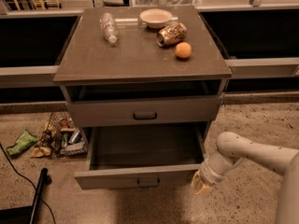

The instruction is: Close middle drawer

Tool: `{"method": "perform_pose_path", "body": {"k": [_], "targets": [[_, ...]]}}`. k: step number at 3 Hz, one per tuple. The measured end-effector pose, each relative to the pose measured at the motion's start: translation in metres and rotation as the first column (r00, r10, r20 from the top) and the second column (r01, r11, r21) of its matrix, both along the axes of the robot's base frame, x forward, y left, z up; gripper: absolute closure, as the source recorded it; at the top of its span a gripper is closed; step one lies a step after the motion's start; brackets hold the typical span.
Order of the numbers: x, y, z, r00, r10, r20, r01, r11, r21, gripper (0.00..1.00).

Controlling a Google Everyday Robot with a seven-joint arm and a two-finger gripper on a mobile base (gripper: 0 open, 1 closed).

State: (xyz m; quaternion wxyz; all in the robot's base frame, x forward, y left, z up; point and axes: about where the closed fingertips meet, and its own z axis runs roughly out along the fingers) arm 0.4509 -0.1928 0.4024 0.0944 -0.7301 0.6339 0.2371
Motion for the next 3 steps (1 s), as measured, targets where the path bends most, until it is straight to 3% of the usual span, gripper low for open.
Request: {"method": "perform_pose_path", "body": {"k": [1,2,3], "targets": [[0.007,-0.003,-0.004,0.999,-0.01,0.044,0.011,1.0,-0.008,1.0],[0.028,-0.01,-0.008,0.9897,-0.023,0.141,0.027,0.999,-0.028,1.0],[0.034,-0.011,-0.009,0.9857,-0.023,0.167,0.028,0.999,-0.028,1.0]]}}
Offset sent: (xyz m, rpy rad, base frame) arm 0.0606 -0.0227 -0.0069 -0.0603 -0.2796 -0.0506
